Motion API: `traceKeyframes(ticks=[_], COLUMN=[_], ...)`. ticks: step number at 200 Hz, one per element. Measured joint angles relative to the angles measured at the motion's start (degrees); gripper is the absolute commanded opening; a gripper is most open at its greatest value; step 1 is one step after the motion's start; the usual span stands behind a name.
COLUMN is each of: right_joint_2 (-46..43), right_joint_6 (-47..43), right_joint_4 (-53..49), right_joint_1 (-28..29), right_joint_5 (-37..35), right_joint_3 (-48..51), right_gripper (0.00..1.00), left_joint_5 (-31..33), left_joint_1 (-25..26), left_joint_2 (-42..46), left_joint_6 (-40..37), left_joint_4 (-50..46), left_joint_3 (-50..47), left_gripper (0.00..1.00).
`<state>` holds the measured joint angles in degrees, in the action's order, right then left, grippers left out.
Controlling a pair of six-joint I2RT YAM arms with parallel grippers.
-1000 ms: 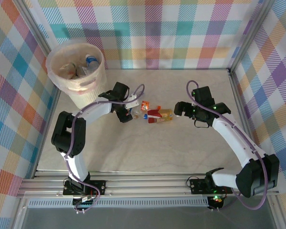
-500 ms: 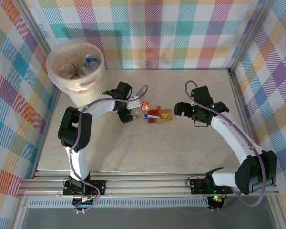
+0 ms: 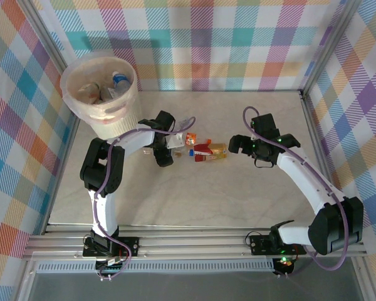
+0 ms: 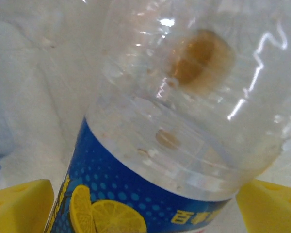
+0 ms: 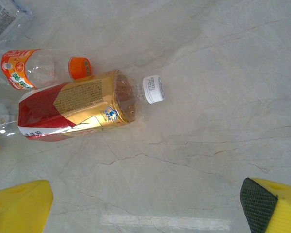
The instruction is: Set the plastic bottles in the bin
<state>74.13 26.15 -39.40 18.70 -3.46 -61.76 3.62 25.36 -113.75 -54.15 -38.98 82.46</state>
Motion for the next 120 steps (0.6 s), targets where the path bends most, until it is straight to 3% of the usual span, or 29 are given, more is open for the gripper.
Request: traceKeyframes(ticks=[67,82,120], right_joint_2=[0.0,0.0,0.0], right_joint_6=[0.0,0.0,0.0], right_joint_4=[0.3,0.3,0.3], right_joint_1=[-0.1,-0.2,-0.4], right_joint_5=[0.0,0.0,0.0], right_joint_3=[0.2,0.3,0.7], right_gripper=[1.00,1.00,1.00], left_joint_5=[0.5,0.6,1.5], left_joint_1=[0.0,0.0,0.0], left_joint_2=[-0.2,-0.3,-0.3], left_joint_6=[1.5,1.7,2.1], left_joint_4=[-2.3,-3.1,-5.3], left_joint_3=[0.0,0.0,0.0], left_gripper=[0.76,0.68,0.62])
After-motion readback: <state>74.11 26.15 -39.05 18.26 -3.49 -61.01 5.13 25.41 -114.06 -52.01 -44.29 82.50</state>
